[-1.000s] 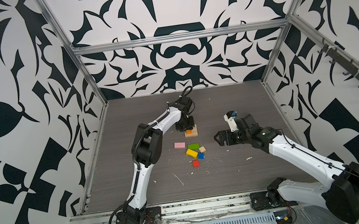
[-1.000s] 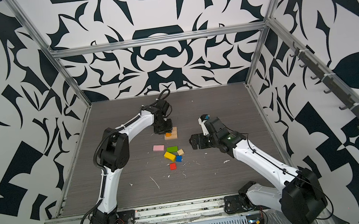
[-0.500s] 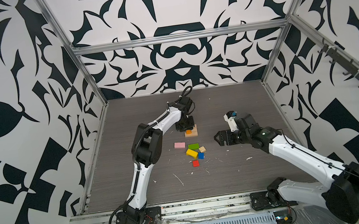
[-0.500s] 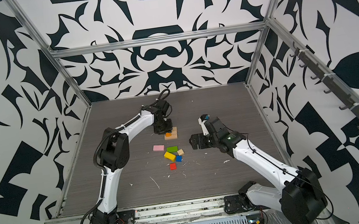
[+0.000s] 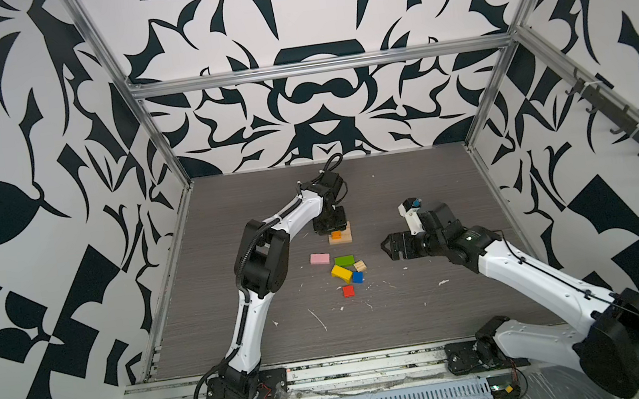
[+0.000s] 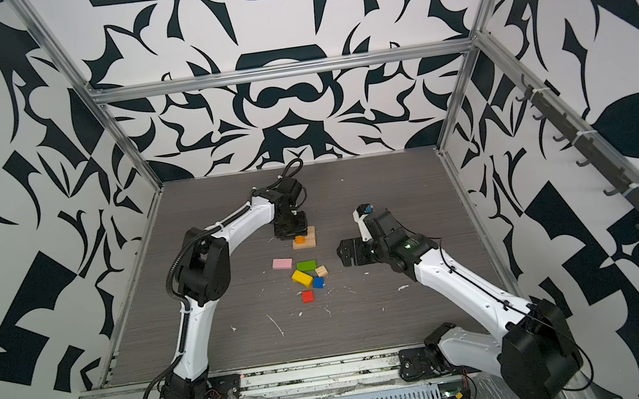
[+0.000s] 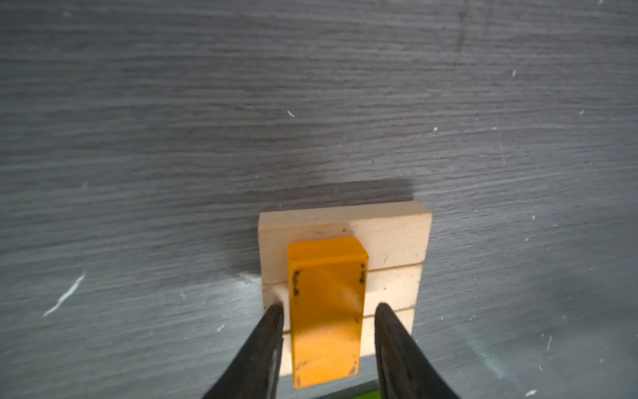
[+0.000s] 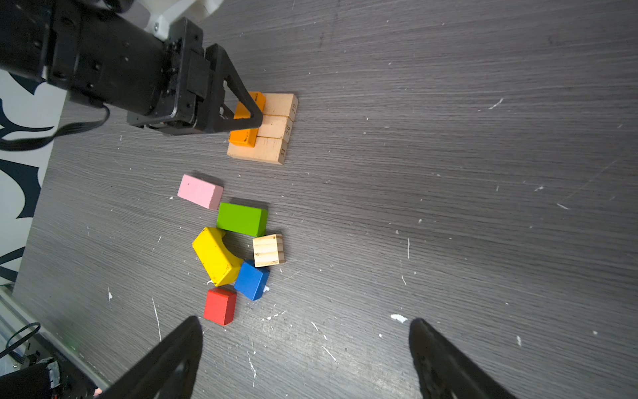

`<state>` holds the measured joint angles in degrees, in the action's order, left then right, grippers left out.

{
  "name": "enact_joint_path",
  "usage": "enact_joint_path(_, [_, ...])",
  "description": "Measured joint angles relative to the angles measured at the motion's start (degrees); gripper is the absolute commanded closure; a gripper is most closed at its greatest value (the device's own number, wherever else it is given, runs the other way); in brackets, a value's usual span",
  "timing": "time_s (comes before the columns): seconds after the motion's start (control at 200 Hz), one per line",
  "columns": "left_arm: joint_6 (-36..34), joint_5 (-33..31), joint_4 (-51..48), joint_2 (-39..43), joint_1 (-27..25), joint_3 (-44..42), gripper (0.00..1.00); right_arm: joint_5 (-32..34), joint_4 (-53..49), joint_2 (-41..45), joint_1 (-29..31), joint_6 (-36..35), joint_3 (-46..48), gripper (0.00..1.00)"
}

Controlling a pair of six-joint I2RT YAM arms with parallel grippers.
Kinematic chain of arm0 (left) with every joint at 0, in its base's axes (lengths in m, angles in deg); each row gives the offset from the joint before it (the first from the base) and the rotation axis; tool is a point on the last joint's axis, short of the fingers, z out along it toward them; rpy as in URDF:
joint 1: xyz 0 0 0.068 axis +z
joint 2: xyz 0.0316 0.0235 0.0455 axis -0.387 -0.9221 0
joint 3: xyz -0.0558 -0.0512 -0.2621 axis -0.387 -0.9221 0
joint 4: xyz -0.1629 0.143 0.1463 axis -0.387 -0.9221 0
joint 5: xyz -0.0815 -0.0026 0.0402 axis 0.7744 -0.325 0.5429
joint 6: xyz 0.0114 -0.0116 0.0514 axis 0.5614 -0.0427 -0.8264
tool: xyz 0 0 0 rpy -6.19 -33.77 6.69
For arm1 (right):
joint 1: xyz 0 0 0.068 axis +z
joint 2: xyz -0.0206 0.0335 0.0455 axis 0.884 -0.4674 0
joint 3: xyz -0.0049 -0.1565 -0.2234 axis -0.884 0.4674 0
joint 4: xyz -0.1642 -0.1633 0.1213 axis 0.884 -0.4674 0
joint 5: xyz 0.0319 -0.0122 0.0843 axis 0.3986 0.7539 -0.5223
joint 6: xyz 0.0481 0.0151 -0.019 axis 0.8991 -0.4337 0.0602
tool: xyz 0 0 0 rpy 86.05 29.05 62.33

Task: Build the wood block tower
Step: 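Lower the orange block onto the top of the three plain blocks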

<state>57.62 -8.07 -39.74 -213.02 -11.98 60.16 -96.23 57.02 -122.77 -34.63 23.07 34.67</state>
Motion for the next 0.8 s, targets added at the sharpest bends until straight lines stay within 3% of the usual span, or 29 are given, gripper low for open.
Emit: enact_joint_path(0.805, [0.17,0.63,-0.15,0.00,-0.33,1.62,0.48,0.00,0.37,-0.02,0.02,0.00,0.20,0.03])
